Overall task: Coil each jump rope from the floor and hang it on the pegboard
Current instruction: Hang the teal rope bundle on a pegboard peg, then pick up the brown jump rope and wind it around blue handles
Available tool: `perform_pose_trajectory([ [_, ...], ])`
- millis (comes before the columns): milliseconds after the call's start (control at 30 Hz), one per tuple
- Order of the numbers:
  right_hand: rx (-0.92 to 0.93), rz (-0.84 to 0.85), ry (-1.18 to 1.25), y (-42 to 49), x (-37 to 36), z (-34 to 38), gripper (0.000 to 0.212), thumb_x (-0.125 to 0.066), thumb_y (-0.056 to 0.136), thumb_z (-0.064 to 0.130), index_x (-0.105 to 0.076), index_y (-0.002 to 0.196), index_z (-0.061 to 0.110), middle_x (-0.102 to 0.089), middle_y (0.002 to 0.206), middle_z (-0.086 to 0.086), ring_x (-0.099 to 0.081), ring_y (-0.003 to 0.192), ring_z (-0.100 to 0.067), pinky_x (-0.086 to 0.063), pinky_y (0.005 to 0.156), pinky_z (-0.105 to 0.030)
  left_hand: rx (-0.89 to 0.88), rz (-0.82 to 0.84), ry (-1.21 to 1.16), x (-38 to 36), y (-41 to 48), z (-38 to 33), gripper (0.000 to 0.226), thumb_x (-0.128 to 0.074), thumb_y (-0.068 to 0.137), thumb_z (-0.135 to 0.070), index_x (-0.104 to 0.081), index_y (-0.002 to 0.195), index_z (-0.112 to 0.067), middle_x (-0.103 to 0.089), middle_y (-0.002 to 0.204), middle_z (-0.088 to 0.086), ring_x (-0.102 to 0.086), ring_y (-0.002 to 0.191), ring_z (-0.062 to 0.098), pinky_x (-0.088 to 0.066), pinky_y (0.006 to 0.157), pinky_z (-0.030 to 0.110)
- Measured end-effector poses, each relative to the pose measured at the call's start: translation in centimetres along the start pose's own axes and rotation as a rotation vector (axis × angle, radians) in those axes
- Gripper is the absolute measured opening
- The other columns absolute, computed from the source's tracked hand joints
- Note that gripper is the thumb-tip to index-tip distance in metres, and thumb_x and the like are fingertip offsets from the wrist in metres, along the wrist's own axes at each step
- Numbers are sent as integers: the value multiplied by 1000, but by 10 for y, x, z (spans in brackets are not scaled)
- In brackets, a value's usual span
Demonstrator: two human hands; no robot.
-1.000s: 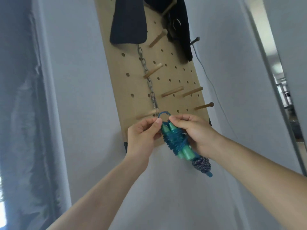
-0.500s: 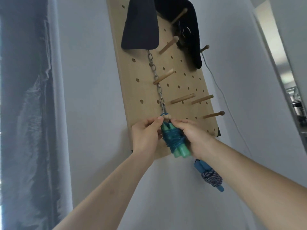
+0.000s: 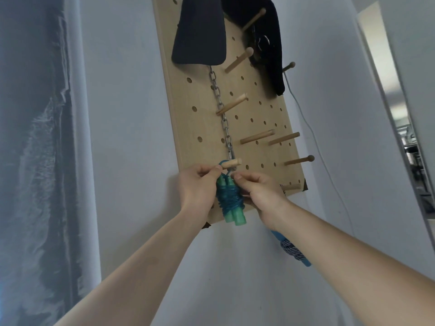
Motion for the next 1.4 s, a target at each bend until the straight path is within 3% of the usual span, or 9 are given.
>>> perform_pose_trajectory([
  [167, 101, -65, -70, -23, 23, 12, 12, -64, 94, 11, -72, 101, 16, -75, 96, -4, -70, 80, -16, -58, 70, -23, -94, -10, 31, 14, -18, -2, 14, -76, 84, -17, -71, 96, -22, -74, 91, -9, -70, 86, 4, -53, 72, 20],
  [333, 237, -57, -290, -61, 57, 19, 10, -68, 91, 15, -75, 96, 21, -74, 86, 3, -70, 78, -13, -57, 68, -22, -136, 36, -4, 29, -68, 14, 16, -76, 82, -15, -71, 91, -27, -73, 85, -13, -68, 77, 6, -58, 72, 31],
  [467, 267, 24, -531, -94, 81, 4, 5, -73, 87, 17, -76, 88, 22, -73, 80, 5, -67, 76, -16, -54, 70, -24, -110, 291, 65, 7, -118, 42, 18, -76, 83, -10, -71, 92, -25, -71, 82, -11, -63, 71, 7, -50, 66, 17],
  [633, 211, 134, -819, -143, 123, -37, 8, -74, 85, 16, -75, 84, 24, -71, 76, 8, -64, 68, -9, -50, 65, -20, -42, 642, 159, -40, -172, 89, 15, -76, 84, -12, -72, 91, -24, -72, 80, -3, -62, 68, 7, -48, 63, 19],
  [967, -401, 287, -1195, -281, 293, -183, 4, -69, 89, 30, -73, 90, 31, -62, 72, 21, -58, 71, 7, -39, 61, -10, 61, 1299, 361, -156, -331, 224, 9, -73, 84, -28, -74, 93, -27, -72, 85, -9, -67, 75, 9, -53, 74, 25],
  [1167, -828, 276, -1204, -381, 403, -280, 7, -70, 85, 9, -75, 90, 9, -72, 85, -4, -58, 70, -7, -37, 62, -10, 43, 1646, 479, -229, -457, 312, 19, -66, 92, -31, -73, 107, -23, -72, 101, -5, -60, 84, 7, -42, 69, 19],
  [1233, -950, 256, -1201, -415, 431, -307, 11, -68, 84, 5, -76, 93, 4, -74, 90, -10, -59, 75, -11, -37, 59, -8, 81, 1736, 488, -248, -498, 341, 21, -67, 91, -29, -73, 107, -19, -73, 104, 2, -65, 92, 14, -43, 73, 22],
  [1333, -1131, 211, -1148, -467, 465, -343, 12, -66, 84, 2, -75, 91, 6, -74, 97, -18, -67, 85, -20, -43, 65, -22, 185, 1869, 500, -262, -560, 388, 23, -67, 91, -23, -73, 111, -12, -72, 101, 8, -65, 95, 23, -38, 63, 21],
  [1400, -1179, 217, -1138, -499, 478, -361, 6, -69, 84, 8, -74, 87, 8, -72, 109, -15, -65, 110, -21, -40, 67, -20, 311, 1893, 467, -261, -597, 417, 21, -67, 91, -14, -73, 108, -4, -68, 93, 10, -63, 88, 22, -40, 58, 16],
])
Point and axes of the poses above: each hand's wrist, its own y-axis towards the middle knuckle, its own x-axis out of the back of the hand, z = x × y, the point moved 6 cm from there along y, towards the middle knuckle
